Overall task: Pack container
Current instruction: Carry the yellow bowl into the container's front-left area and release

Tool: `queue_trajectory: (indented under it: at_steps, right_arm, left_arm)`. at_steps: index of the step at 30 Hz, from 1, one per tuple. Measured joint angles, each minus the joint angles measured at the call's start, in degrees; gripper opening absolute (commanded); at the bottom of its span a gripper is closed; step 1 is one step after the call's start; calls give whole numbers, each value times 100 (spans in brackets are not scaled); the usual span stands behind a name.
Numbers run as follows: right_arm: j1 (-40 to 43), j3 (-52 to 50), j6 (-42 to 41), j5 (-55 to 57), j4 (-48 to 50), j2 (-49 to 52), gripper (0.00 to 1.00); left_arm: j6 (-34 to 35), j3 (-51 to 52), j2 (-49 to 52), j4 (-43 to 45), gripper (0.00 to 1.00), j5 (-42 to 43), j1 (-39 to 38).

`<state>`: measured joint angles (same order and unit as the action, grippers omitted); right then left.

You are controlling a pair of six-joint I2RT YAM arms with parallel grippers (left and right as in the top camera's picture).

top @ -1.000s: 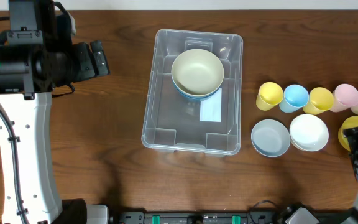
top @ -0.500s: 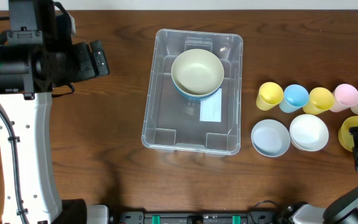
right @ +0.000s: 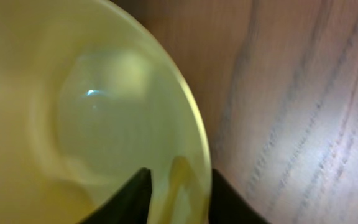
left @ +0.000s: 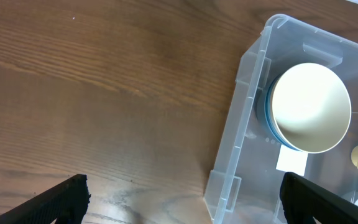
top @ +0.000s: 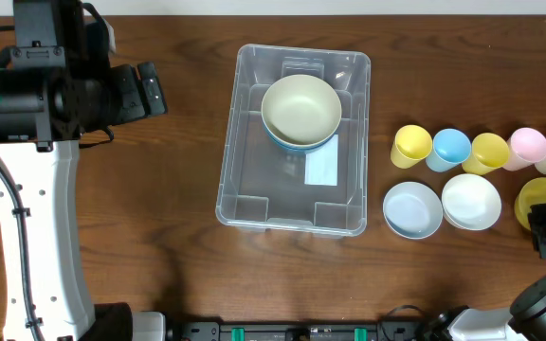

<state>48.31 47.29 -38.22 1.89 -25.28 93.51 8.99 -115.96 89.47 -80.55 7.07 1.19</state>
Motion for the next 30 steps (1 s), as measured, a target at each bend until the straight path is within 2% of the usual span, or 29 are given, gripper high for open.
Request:
queue_trajectory:
  at_steps: [2, 3, 10, 18, 22, 26, 30]
  right_arm:
    - [0, 44, -2, 24, -212, -4, 4]
    - [4, 94, -11, 33, -354, -15, 1]
    - [7, 251, -28, -151, -970, -728, 1]
    - [-184, 527, 4, -999, -1335, -2645, 1]
    - [-1040, 872, 181, -1755, -1309, -3432, 1]
    - [-2527, 1143, 365, -2096, -1300, -3733, 2]
    - [-4229, 1191, 487, -1921, -1209, -3558, 2]
  left_arm:
    - [0, 0, 0, 0, 98, 0, 0]
    - [0, 0, 0, 0, 98, 0, 0]
    - [0, 0, 0, 0, 98, 0, 0]
    - [0, 0, 0, 0, 98, 0, 0]
    - [0, 0, 0, 0, 98, 0, 0]
    - [0, 0, 0, 0, 98, 0, 0]
    - [0, 0, 0, -2, 98, 0, 0]
